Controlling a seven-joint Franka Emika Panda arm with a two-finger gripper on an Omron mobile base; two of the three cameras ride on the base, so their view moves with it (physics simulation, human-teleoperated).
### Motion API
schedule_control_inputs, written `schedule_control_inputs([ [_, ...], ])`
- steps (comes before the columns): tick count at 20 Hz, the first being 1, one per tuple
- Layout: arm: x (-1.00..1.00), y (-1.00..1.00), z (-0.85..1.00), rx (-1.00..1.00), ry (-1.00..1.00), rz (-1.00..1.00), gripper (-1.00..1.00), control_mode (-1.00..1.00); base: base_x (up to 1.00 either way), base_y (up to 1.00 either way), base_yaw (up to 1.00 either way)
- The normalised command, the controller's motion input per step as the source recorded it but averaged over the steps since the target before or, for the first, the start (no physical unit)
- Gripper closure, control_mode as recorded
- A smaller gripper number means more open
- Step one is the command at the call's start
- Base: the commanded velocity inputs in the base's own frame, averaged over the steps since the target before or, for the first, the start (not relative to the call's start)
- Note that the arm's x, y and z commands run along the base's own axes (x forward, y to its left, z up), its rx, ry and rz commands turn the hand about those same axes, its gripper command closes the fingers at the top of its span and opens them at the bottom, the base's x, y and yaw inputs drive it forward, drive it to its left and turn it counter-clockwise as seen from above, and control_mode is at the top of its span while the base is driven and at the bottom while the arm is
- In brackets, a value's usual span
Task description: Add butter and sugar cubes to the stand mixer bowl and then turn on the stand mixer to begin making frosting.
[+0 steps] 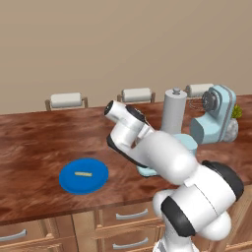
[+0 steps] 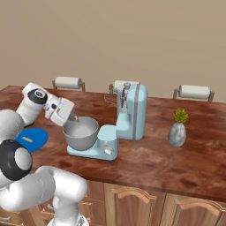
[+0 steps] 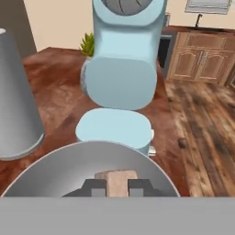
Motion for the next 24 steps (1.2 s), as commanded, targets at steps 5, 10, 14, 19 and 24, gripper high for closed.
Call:
schedule_control_inputs([
  [5,0.00,-0.03,-0.49,0.10,0.01,0.00,1.00,-1.00,0.00,0.00,0.00],
  [10,0.00,-0.07,-0.26,0.12,0.00,0.00,1.00,-1.00,0.00,0.00,0.00],
  [14,0.00,-0.14,-0.21,0.11,0.00,0.00,1.00,-1.00,0.00,0.00,0.00],
  [19,0.00,-0.22,-0.35,0.13,0.00,0.00,1.00,-1.00,0.00,0.00,0.00],
  [24,0.00,-0.28,-0.59,0.16,0.00,0.00,1.00,-1.00,0.00,0.00,0.00],
])
